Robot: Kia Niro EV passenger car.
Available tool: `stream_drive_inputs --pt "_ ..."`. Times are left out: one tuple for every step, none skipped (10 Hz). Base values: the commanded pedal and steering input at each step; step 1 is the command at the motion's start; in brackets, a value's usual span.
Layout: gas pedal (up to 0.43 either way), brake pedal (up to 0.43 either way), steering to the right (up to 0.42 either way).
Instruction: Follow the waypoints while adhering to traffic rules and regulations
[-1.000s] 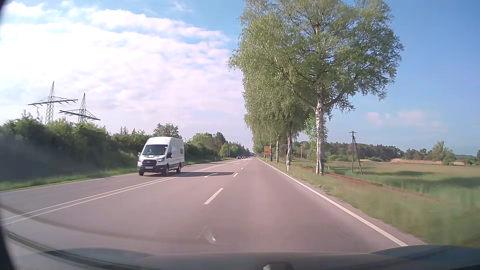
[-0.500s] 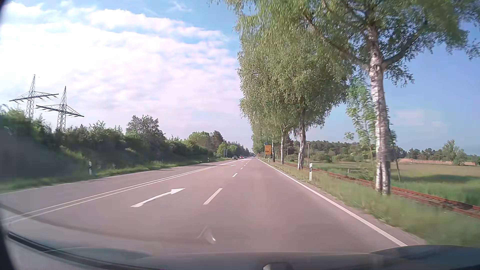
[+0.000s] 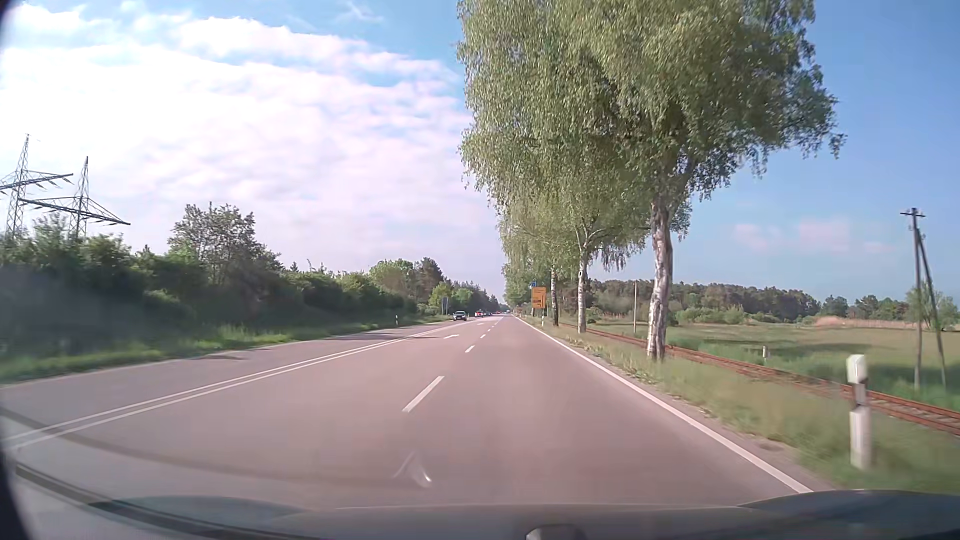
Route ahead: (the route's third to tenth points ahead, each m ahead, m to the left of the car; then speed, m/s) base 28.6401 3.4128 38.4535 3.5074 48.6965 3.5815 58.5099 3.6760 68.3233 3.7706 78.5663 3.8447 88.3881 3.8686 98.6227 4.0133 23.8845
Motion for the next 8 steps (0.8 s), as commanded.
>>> stream_drive_inputs --pt "0.209 0.0 0.001" --pt "0.209 0.0 0.001" --pt "0.209 0.0 0.001" --pt "0.209 0.0 0.001" --pt "0.209 0.0 0.001" --pt "0.209 0.0 0.001" --pt "0.209 0.0 0.001" --pt "0.197 0.0 0.001"
